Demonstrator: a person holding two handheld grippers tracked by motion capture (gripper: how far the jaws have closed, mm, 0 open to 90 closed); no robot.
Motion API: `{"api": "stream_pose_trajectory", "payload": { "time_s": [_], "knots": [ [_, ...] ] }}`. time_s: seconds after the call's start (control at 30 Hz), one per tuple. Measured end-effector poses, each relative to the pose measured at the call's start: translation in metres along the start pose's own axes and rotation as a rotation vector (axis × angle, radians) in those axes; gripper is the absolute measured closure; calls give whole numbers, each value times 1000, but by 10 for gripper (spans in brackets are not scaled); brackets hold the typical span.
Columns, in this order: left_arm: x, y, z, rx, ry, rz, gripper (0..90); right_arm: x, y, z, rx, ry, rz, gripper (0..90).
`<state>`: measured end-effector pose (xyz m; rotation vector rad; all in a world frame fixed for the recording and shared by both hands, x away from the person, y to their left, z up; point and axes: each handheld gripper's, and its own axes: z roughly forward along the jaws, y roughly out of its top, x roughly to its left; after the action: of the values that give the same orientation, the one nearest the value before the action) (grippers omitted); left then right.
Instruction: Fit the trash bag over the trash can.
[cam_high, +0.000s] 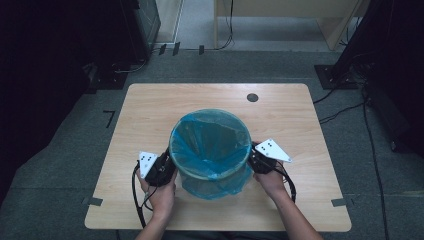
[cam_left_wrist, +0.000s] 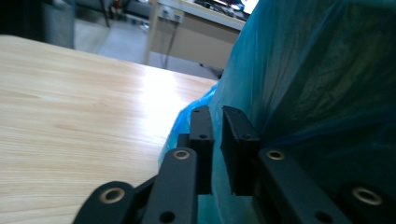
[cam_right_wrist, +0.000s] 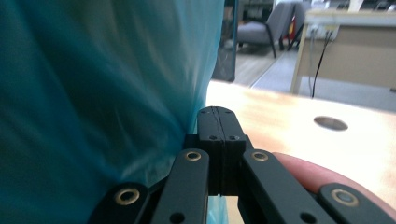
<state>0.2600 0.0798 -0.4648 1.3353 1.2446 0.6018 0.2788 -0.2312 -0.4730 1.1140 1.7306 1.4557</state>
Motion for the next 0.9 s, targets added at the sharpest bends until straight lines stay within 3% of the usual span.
{"api": "stream_pose_trajectory", "payload": {
  "time_s": [0.07,0.13,0.23,0.37,0.5,0.6,0.63,0.7,0.77,0.9],
  "knots": [
    [0,0,2,3,-10,5,819,1,-7,-1,24,5,-24,900],
    [1,2,3,19,-11,8,754,0,-10,-3,37,1,-58,900],
    [8,7,3,30,-3,-1,527,-7,-7,-9,33,-16,-55,900],
    [24,17,-6,17,-21,18,349,-25,5,-21,10,-49,-48,900],
    [44,23,-21,23,1,62,202,-40,26,-33,-36,-1,-60,900],
    [61,21,-28,107,12,84,129,-43,43,-38,-53,59,-124,867],
    [67,19,-30,144,18,92,82,-44,49,-39,-53,72,-151,868],
    [77,13,-35,205,35,113,79,-44,61,-42,-66,102,-187,894],
    [86,7,-37,281,42,115,0,-46,75,-45,-84,133,-212,900],
    [99,-2,-43,370,66,133,0,-45,99,-50,-113,248,-283,900]
  ]
}}
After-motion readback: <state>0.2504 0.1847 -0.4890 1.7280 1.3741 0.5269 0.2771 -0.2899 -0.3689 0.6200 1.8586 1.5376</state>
